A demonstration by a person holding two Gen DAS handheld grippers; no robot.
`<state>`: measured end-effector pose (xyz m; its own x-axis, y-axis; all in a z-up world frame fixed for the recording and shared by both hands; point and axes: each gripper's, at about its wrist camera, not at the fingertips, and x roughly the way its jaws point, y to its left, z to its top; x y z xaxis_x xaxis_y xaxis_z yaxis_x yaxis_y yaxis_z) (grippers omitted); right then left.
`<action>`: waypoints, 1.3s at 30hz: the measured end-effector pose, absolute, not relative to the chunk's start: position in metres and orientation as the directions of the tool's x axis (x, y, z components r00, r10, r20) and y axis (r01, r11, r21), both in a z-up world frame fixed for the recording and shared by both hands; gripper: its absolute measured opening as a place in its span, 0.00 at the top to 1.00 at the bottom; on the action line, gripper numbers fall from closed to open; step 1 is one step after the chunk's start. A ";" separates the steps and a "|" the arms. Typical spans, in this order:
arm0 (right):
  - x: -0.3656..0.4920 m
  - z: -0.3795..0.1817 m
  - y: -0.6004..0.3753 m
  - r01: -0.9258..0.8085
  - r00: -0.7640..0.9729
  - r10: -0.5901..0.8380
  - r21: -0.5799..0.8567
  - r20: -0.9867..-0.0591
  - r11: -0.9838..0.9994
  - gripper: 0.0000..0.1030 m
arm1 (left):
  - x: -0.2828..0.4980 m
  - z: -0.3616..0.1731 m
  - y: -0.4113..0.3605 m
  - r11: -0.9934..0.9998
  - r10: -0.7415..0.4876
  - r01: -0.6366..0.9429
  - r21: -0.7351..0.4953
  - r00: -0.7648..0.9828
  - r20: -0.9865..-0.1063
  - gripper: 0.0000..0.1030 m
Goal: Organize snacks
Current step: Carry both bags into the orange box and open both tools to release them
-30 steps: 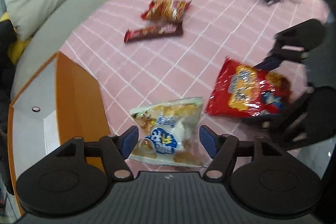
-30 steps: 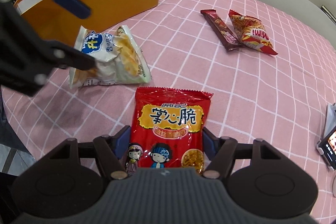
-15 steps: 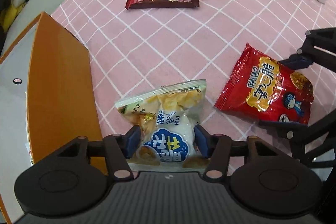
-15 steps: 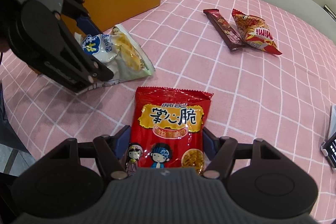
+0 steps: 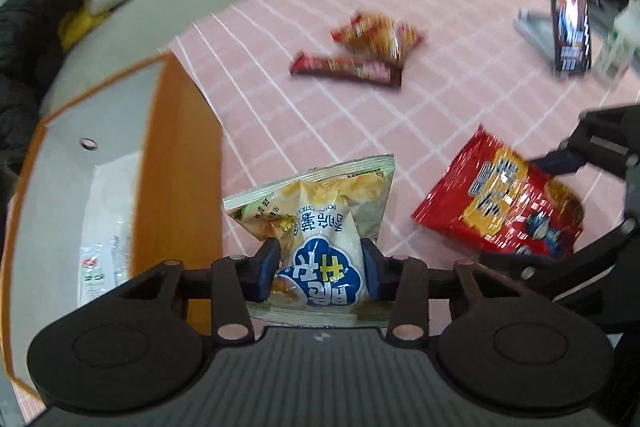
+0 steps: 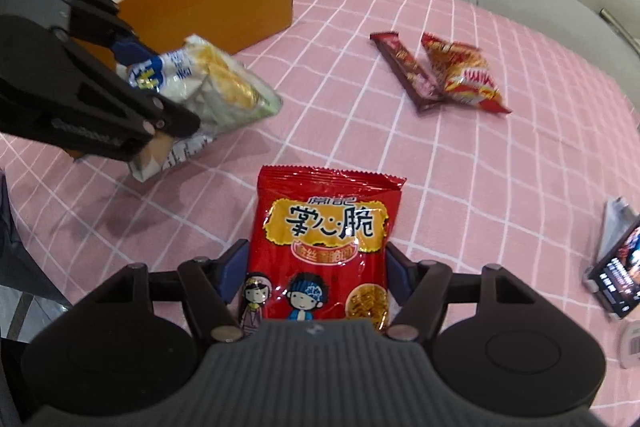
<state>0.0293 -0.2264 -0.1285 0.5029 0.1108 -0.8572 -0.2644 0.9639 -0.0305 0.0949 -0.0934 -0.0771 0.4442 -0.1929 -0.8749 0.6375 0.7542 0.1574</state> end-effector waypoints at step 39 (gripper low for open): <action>0.195 -0.010 -0.048 -0.591 0.601 0.315 -0.144 -0.735 0.794 0.35 | 0.182 0.000 0.086 0.967 -0.124 0.254 0.032 0.576 -0.808 0.53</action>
<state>0.1950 -0.0484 -0.0100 0.6009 0.3146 -0.7348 -0.5911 0.7937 -0.1436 0.1821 0.0864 0.0002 0.5764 -0.1243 -0.8076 0.2538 0.9667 0.0324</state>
